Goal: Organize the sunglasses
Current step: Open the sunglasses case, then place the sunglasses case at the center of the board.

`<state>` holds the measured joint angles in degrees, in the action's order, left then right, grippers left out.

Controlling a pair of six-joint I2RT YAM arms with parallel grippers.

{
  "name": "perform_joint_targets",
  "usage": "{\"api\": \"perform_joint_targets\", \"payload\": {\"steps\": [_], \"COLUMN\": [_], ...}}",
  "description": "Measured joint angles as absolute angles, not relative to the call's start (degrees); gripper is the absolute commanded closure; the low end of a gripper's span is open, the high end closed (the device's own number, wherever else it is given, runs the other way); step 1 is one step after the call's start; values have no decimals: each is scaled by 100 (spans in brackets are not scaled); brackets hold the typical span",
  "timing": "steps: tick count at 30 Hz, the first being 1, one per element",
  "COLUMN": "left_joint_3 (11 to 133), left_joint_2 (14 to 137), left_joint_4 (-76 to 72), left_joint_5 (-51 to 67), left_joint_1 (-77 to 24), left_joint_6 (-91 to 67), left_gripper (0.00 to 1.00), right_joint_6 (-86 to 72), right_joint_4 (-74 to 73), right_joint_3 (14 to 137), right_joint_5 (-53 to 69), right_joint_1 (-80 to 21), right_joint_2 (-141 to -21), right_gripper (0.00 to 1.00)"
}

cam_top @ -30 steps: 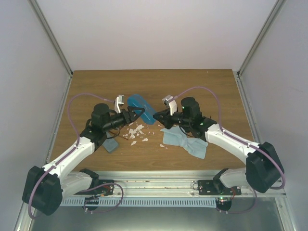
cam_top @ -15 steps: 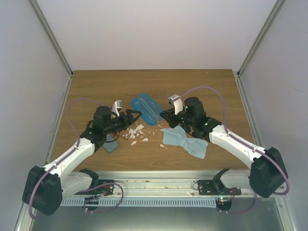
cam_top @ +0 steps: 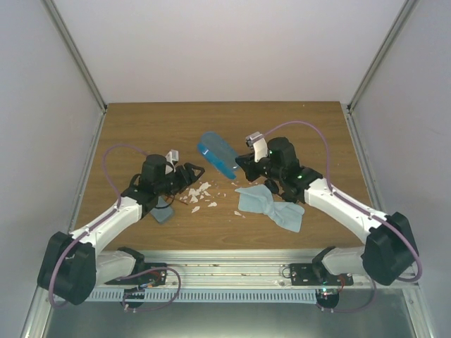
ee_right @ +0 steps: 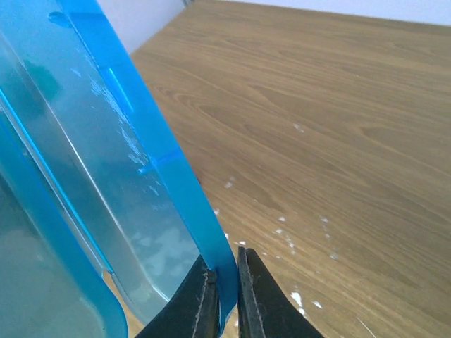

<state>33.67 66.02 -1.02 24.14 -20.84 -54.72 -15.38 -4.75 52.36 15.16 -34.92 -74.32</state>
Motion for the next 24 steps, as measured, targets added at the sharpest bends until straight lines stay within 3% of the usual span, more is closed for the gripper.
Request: {"api": "perform_joint_targets", "payload": {"steps": [7,14,18,21,24], "left_joint_3": [3566,3793,4250,4652,4960], "left_joint_2": [6296,6208,6737,7400,8160], "left_joint_4": [209,303,215,69,-99], "left_joint_5": [2043,1885,2021,2130,2268], "left_joint_1": [-2069,-2012,-1984,-1981,-1979], "left_joint_6": [-5196,-4888,-4626,-4392,-4152], "left_gripper": [35,47,59,76,80], "right_joint_6": [-1308,-893,-657,-513,-399], "right_joint_4": [-801,-943,-869,-829,-657], "right_joint_3": [5341,5658,5800,5815,5837], "right_joint_5": [714,-283,-819,-1081,-1184], "right_joint_1": [-3577,-3721,-3787,-3811,-3817], "right_joint_2": [-8005,-8794,-9371,-9736,-9985], "right_gripper": [94,94,95,95,96]}}
